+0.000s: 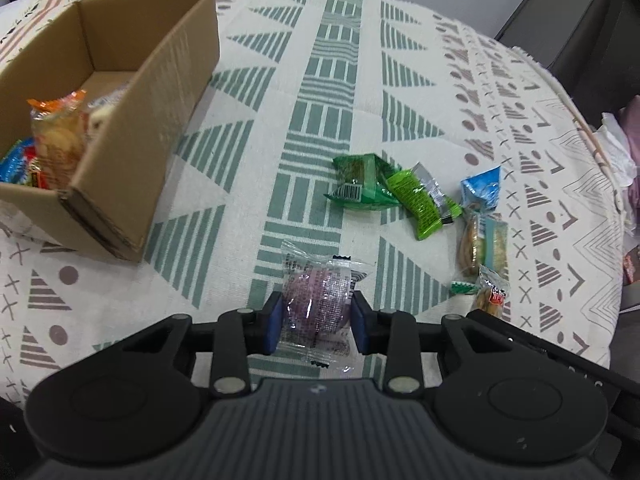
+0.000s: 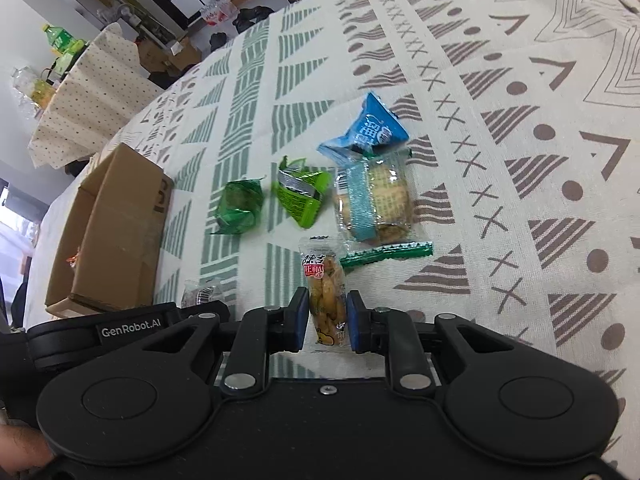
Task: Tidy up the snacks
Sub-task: 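Grasp the purple packet with the left tool while the right tool grasps the peanut stick, then carry both snacks into the cardboard box and open both tools to release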
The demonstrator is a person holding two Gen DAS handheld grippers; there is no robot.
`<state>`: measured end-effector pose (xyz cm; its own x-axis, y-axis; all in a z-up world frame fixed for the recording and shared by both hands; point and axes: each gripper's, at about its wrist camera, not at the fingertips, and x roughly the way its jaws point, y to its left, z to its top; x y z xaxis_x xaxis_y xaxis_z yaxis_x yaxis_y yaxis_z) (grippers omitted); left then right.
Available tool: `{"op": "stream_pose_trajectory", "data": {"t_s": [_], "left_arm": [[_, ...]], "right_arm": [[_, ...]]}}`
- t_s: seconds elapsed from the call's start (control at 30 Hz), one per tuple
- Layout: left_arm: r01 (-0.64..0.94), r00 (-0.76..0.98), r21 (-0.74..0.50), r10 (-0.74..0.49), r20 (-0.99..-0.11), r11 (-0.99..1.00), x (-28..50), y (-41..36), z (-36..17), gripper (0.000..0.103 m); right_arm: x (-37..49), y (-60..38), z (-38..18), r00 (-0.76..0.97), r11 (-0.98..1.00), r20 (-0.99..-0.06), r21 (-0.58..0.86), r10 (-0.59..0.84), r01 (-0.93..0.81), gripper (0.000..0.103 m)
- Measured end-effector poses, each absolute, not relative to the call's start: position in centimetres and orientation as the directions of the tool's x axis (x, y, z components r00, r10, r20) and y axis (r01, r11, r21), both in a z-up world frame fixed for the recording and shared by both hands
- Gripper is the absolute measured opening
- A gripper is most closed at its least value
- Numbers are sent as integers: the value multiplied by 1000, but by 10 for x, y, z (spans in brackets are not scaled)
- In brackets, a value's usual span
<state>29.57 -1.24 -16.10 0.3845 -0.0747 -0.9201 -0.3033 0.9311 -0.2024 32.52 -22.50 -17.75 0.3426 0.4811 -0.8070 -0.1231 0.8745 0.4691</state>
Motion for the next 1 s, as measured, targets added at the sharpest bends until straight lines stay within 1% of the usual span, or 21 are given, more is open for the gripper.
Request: {"op": "stream_pose_trajectory", "data": {"t_s": [0.73,1.0], "left_arm": [[-301,523,-258,-67,-850,918,255,13,-89,34],[-309,560,-276,-60,-826,910,240,24,-73,34]], "right_arm": [[295,-199,-105,458,861,-731,450,507,-236,20],[286,-188,-86,483,850,-701,452,525,-270,20]]}}
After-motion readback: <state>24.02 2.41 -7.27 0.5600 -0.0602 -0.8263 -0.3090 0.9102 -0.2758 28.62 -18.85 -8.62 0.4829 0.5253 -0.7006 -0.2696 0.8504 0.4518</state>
